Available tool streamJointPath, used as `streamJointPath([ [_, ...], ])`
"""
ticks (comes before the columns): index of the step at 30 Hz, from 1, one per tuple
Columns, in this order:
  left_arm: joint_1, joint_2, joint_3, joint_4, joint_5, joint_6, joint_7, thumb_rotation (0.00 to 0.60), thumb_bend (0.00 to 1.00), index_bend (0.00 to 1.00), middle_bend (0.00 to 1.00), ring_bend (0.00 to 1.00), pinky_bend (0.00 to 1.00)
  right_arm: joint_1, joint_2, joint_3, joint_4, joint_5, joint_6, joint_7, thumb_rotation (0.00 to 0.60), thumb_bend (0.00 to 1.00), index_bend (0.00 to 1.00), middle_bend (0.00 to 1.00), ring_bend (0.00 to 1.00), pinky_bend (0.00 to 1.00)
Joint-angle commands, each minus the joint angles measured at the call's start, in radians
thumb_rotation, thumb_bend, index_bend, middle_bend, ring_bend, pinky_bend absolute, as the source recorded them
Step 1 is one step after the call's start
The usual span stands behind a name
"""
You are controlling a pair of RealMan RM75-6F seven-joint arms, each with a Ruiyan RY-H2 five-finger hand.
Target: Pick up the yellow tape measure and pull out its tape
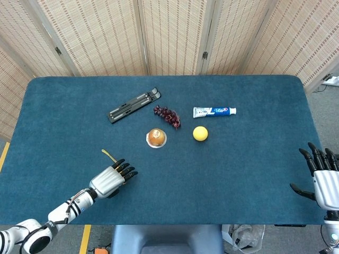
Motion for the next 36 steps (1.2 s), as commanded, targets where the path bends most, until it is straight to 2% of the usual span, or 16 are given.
streamJointPath([
  [1, -0.013, 0.0, 0.001, 0.004, -0.054, -0.015, 0.031, 0.6, 0.42, 0.11, 0.13, 0.11, 0.0, 0.001, -0.001, 0.001, 0.001, -0.001, -0.001, 0.001, 0.6, 0.08, 0.12, 0.05, 0.1, 0.0],
  [12, -0.021, 0.013, 0.038, 0.023, -0.179, -0.016, 0.072, 0.6, 0.42, 0.14, 0.21, 0.17, 0.0, 0.018, -0.006, 0.005, -0.003, -0.01, -0.017, -0.007, 0.6, 0.08, 0.12, 0.05, 0.1, 0.0],
  [20, 0.012, 0.02, 0.067, 0.037, -0.193, 0.04, 0.039, 0.6, 0.42, 0.16, 0.21, 0.17, 0.0, 0.028, -0.011, 0.008, 0.001, -0.007, -0.028, -0.003, 0.6, 0.08, 0.12, 0.05, 0.1, 0.0],
  [26, 0.032, 0.0, 0.074, 0.043, -0.182, 0.094, 0.032, 0.6, 0.42, 0.1, 0.2, 0.16, 0.01, 0.038, -0.013, 0.01, 0.003, -0.013, -0.036, -0.002, 0.6, 0.08, 0.12, 0.05, 0.1, 0.0],
  [36, 0.047, -0.058, 0.073, 0.071, -0.212, 0.152, 0.079, 0.6, 0.42, 0.11, 0.2, 0.17, 0.03, 0.037, -0.016, 0.007, 0.013, -0.004, -0.04, 0.007, 0.6, 0.08, 0.12, 0.05, 0.1, 0.0],
])
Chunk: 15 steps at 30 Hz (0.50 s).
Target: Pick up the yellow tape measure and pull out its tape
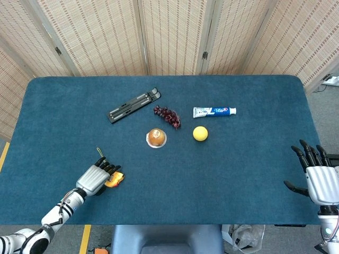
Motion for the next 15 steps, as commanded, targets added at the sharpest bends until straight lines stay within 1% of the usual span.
streamJointPath([
  [1, 0.004, -0.013, -0.002, 0.011, -0.013, 0.014, 0.014, 0.6, 0.42, 0.12, 0.2, 0.18, 0.03, 0.0, -0.001, 0.0, 0.001, -0.001, 0.001, 0.0, 0.6, 0.08, 0.12, 0.05, 0.1, 0.0],
  [7, 0.016, -0.03, -0.006, 0.028, -0.009, 0.055, 0.02, 0.6, 0.42, 0.17, 0.22, 0.2, 0.05, 0.0, 0.0, -0.001, -0.001, -0.002, 0.003, 0.001, 0.6, 0.08, 0.12, 0.05, 0.1, 0.0],
  [15, 0.02, -0.037, -0.001, 0.03, 0.001, 0.063, 0.007, 0.6, 0.42, 0.19, 0.22, 0.22, 0.05, -0.002, -0.001, -0.002, -0.002, -0.001, 0.007, 0.0, 0.6, 0.08, 0.12, 0.05, 0.1, 0.0],
])
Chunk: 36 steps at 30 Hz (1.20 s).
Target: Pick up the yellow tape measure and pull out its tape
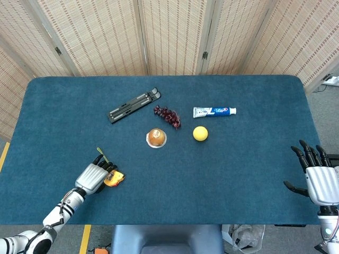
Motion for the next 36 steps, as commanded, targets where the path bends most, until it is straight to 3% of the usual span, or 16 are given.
streamJointPath([
  [1, 0.002, -0.003, 0.003, 0.003, 0.014, 0.005, -0.011, 0.6, 0.42, 0.19, 0.22, 0.22, 0.05, -0.002, 0.001, 0.0, 0.0, 0.001, 0.001, 0.0, 0.6, 0.08, 0.12, 0.05, 0.1, 0.0],
  [15, 0.001, -0.023, 0.0, 0.028, 0.008, 0.005, -0.012, 0.6, 0.42, 0.26, 0.27, 0.25, 0.07, -0.002, 0.0, -0.001, -0.001, 0.004, 0.001, -0.002, 0.6, 0.08, 0.12, 0.05, 0.1, 0.0],
  [26, 0.016, -0.07, -0.021, 0.104, 0.112, 0.072, -0.155, 0.6, 0.42, 0.51, 0.49, 0.43, 0.14, 0.014, 0.004, -0.001, -0.02, -0.017, -0.01, -0.007, 0.6, 0.08, 0.12, 0.05, 0.1, 0.0],
  [32, 0.0, -0.047, -0.055, 0.081, 0.129, 0.077, -0.2, 0.6, 0.42, 0.52, 0.5, 0.44, 0.16, 0.066, 0.038, -0.001, -0.082, -0.059, -0.072, 0.027, 0.6, 0.08, 0.12, 0.05, 0.1, 0.0],
  [36, -0.018, -0.008, -0.1, 0.037, 0.119, 0.087, -0.204, 0.6, 0.42, 0.52, 0.5, 0.44, 0.17, 0.129, 0.07, 0.007, -0.138, -0.091, -0.146, 0.084, 0.6, 0.08, 0.17, 0.05, 0.1, 0.0],
])
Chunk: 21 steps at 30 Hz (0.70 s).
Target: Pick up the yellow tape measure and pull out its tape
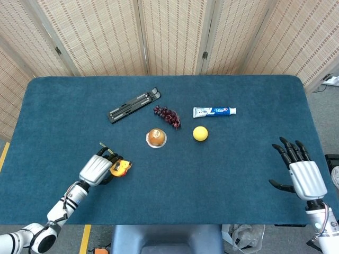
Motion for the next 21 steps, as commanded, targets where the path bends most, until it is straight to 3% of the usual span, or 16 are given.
streamJointPath([
  [1, -0.018, 0.035, -0.038, -0.044, -0.012, 0.009, 0.002, 0.6, 0.42, 0.52, 0.5, 0.44, 0.17, 0.065, 0.032, 0.012, -0.054, -0.033, -0.07, 0.065, 0.6, 0.08, 0.18, 0.05, 0.1, 0.0],
  [11, -0.08, 0.139, -0.124, -0.252, -0.113, -0.033, 0.066, 0.6, 0.43, 0.53, 0.5, 0.44, 0.19, 0.254, 0.006, 0.084, -0.124, -0.015, -0.259, 0.222, 0.6, 0.08, 0.32, 0.08, 0.1, 0.0],
  [21, -0.147, 0.149, -0.173, -0.39, -0.248, -0.034, 0.178, 0.6, 0.43, 0.53, 0.51, 0.45, 0.18, 0.44, -0.095, 0.173, -0.113, 0.138, -0.452, 0.317, 0.6, 0.08, 0.39, 0.09, 0.11, 0.0],
])
